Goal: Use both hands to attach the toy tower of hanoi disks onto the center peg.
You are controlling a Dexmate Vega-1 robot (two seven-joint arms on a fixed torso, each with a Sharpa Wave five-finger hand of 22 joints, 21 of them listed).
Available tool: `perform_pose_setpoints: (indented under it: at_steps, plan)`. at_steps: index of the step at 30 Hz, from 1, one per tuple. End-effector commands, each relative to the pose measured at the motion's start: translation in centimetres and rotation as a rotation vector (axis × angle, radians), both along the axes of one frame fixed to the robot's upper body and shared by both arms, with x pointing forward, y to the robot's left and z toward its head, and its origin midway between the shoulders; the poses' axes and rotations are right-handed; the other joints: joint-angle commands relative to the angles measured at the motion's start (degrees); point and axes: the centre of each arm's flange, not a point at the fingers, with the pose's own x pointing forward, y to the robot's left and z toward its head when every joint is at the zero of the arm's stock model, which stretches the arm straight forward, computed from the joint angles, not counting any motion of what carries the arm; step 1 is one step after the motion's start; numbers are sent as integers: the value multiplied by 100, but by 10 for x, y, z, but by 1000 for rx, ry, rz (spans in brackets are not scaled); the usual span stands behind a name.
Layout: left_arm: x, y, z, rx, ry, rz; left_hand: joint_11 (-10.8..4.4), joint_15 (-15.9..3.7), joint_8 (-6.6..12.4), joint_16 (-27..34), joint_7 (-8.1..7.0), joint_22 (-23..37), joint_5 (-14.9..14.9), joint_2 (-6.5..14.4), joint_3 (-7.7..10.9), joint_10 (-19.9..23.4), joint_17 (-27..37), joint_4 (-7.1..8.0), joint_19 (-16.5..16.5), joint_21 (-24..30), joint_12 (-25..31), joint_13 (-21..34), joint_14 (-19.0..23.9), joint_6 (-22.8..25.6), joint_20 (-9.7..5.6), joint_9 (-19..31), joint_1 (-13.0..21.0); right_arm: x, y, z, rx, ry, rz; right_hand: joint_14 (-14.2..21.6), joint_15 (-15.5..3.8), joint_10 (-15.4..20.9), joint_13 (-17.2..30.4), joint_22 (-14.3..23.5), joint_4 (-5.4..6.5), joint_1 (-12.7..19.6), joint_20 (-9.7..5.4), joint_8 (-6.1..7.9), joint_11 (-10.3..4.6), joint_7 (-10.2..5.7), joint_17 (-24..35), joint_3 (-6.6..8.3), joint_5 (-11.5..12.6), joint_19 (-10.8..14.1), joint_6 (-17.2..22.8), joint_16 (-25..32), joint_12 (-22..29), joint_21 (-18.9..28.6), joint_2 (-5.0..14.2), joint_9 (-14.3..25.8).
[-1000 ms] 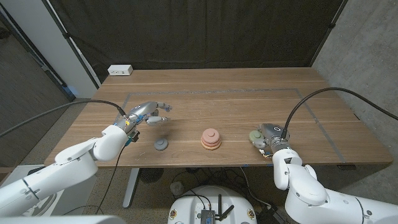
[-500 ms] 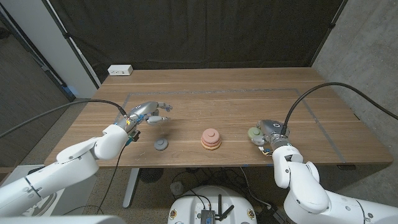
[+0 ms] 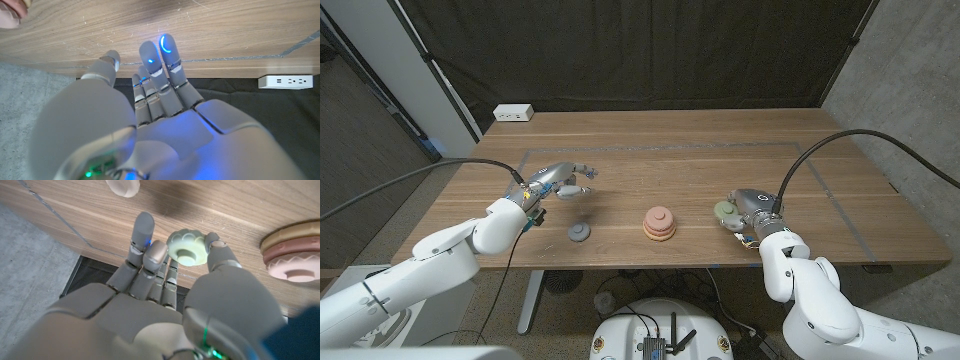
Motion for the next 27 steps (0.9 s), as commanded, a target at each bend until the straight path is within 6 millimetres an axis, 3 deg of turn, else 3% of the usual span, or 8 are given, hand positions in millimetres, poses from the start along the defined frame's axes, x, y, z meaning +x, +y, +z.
perform_pose_setpoints:
  at_steps: [1,27]
  plan:
    - [-3,4,-2,-10,-7,3,-11,-341,1,-17,-1,16,16,15,45,76,11,-28,44,44,-20,33,37,60,-774,13,-58,0,14,9,-43,-16,103,33,4,528,2,10,118,442,-382,42,-464,-489,18,173,28,66,506,46,47,-2,364,21]
    - [-11,6,-8,-15,-15,7,-11,-341,-5,-15,-8,20,20,5,86,90,17,-34,45,60,-38,48,52,73,-776,17,-64,-5,47,35,-156,-61,269,97,5,599,59,33,122,444,-381,33,-487,-483,17,212,23,196,540,170,26,-8,333,3]
